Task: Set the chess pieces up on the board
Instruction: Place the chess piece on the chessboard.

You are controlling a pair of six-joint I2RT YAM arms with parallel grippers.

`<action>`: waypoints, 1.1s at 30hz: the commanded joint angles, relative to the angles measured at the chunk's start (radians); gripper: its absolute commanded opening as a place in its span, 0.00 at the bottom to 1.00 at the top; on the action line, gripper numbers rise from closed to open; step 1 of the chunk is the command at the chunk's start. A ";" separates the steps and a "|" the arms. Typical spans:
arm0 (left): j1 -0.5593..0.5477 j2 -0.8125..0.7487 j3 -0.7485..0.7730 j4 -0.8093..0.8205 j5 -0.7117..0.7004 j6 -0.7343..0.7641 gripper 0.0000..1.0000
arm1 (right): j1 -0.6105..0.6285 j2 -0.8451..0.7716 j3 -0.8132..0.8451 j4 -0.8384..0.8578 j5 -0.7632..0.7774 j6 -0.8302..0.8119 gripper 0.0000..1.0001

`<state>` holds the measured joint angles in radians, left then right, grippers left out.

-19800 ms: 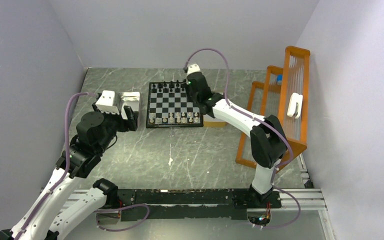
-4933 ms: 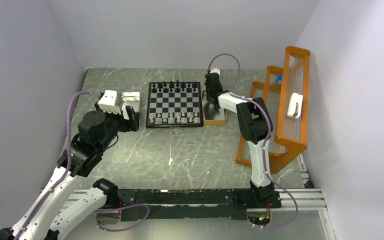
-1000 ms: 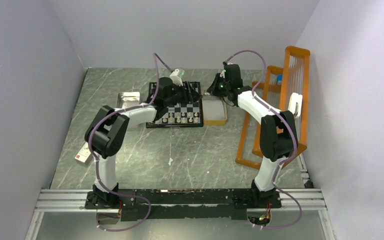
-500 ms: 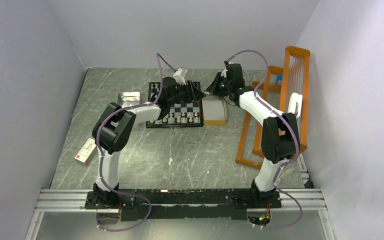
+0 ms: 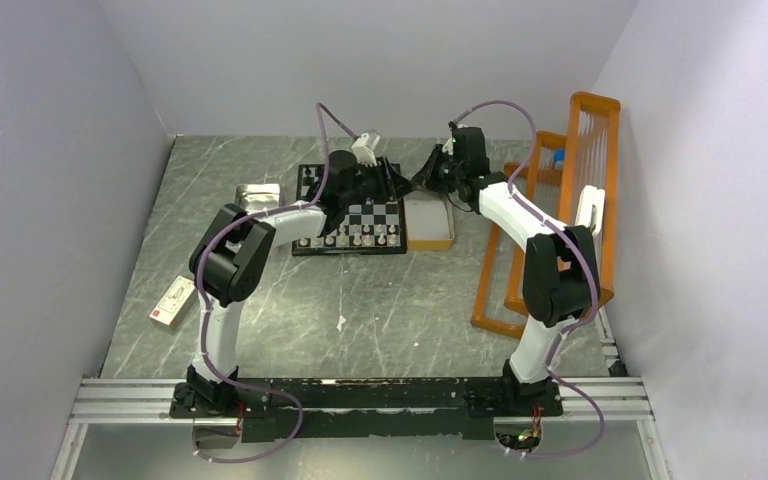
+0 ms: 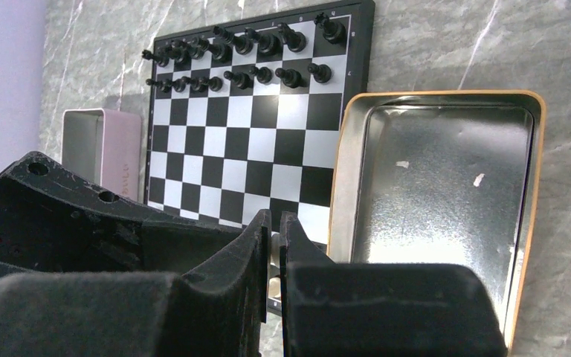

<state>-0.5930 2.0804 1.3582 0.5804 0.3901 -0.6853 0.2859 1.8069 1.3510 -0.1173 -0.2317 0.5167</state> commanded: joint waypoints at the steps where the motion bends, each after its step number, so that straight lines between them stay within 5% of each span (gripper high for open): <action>1: -0.011 0.014 0.033 0.050 0.022 0.005 0.37 | -0.008 -0.037 -0.004 0.026 -0.018 0.010 0.07; 16: -0.010 -0.028 0.039 -0.017 0.024 0.065 0.12 | -0.009 -0.068 -0.037 0.027 -0.027 -0.011 0.14; 24: -0.008 -0.090 0.026 -0.131 -0.010 0.138 0.09 | -0.010 -0.108 -0.044 0.006 -0.002 -0.027 0.38; 33: -0.004 -0.243 0.014 -0.515 -0.220 0.323 0.08 | -0.010 -0.214 -0.081 -0.014 0.014 -0.066 0.78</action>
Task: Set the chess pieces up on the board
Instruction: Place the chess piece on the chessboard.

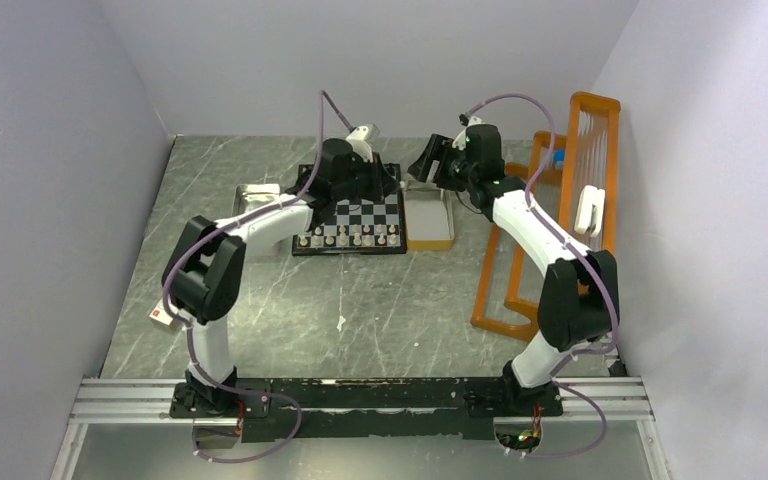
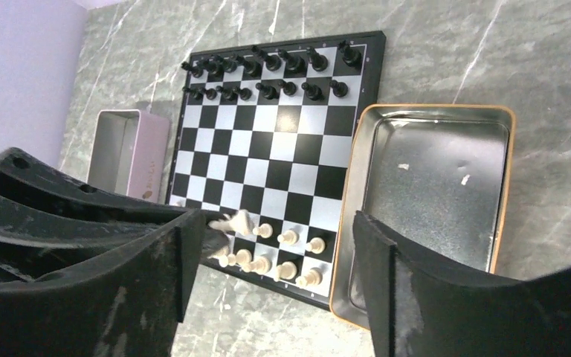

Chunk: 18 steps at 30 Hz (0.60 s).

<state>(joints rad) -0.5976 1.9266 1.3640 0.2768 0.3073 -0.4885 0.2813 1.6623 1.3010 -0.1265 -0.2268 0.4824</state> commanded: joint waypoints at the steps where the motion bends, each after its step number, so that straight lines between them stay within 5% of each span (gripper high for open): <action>1: 0.001 -0.107 0.007 -0.255 -0.162 0.148 0.08 | -0.006 -0.085 -0.039 -0.003 0.008 -0.040 0.82; 4: 0.002 -0.168 -0.013 -0.368 -0.247 0.199 0.08 | -0.005 -0.131 -0.055 -0.021 0.018 -0.068 1.00; 11: 0.006 -0.204 0.015 -0.639 -0.410 0.289 0.06 | -0.005 -0.256 -0.177 0.034 -0.035 -0.064 1.00; 18: 0.016 -0.113 0.096 -0.764 -0.424 0.306 0.06 | -0.005 -0.297 -0.235 0.044 -0.043 -0.076 1.00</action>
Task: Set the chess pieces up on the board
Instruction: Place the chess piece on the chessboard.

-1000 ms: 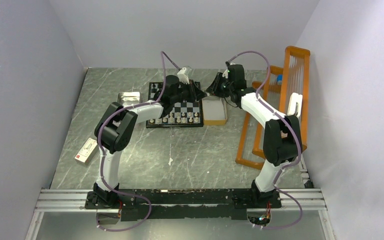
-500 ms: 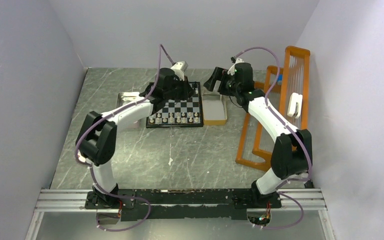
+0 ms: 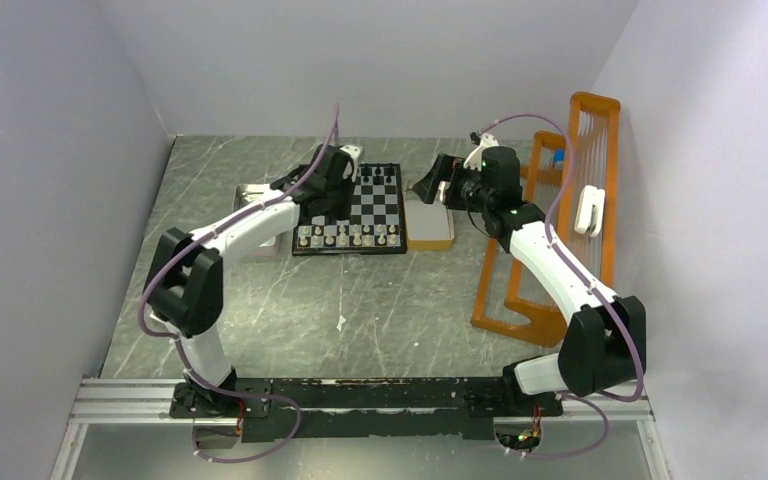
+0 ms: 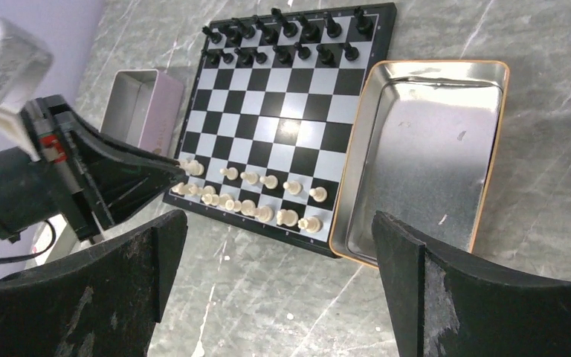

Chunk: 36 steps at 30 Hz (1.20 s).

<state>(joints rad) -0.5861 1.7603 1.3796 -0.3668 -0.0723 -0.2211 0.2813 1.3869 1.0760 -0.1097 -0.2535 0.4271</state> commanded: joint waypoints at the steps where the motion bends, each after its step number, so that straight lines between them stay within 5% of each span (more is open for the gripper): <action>1: 0.006 0.074 0.105 -0.147 -0.055 0.041 0.06 | -0.004 -0.022 -0.007 0.021 -0.015 -0.026 1.00; 36: 0.074 0.305 0.273 -0.322 -0.057 0.065 0.07 | -0.005 0.020 -0.011 0.030 -0.050 -0.045 1.00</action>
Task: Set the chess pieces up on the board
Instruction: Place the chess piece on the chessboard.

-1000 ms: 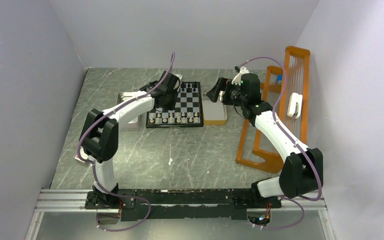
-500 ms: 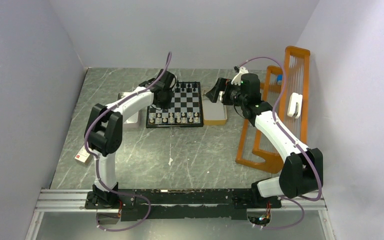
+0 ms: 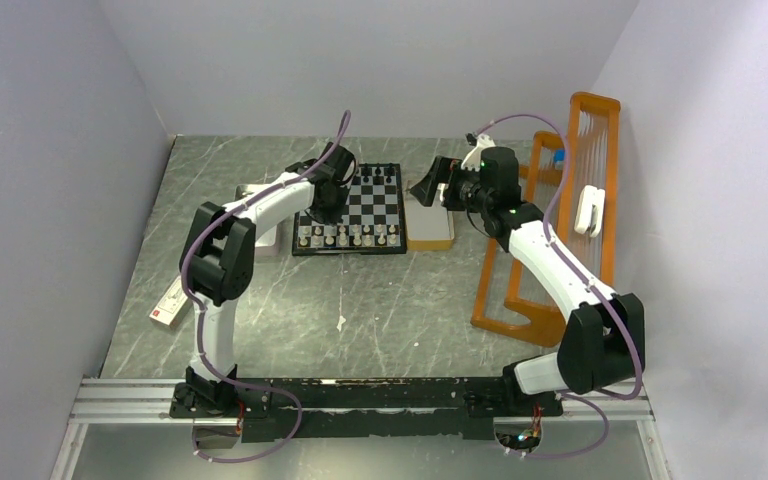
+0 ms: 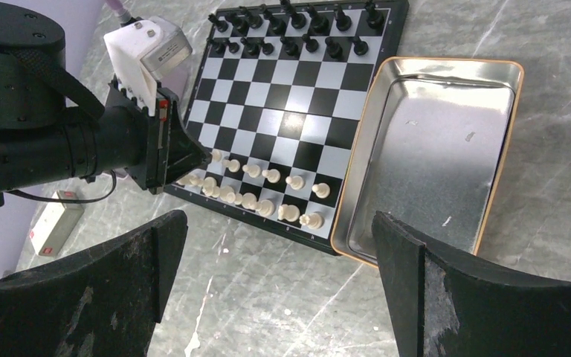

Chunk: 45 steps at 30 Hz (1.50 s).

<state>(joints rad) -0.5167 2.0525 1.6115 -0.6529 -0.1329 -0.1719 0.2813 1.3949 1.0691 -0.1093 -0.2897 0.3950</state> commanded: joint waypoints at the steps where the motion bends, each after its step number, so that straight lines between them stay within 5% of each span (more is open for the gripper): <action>1: 0.005 0.016 0.045 -0.040 0.006 0.016 0.07 | -0.004 0.014 -0.002 0.028 -0.013 -0.013 1.00; 32: 0.002 0.070 0.103 -0.140 0.024 0.044 0.09 | -0.005 0.018 -0.003 0.018 -0.002 -0.022 1.00; 45: -0.002 0.071 0.120 -0.146 0.012 0.051 0.23 | -0.005 0.012 -0.004 0.015 0.003 -0.024 1.00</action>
<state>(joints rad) -0.5167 2.1128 1.6909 -0.7792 -0.1268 -0.1364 0.2813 1.4097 1.0691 -0.1085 -0.2924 0.3813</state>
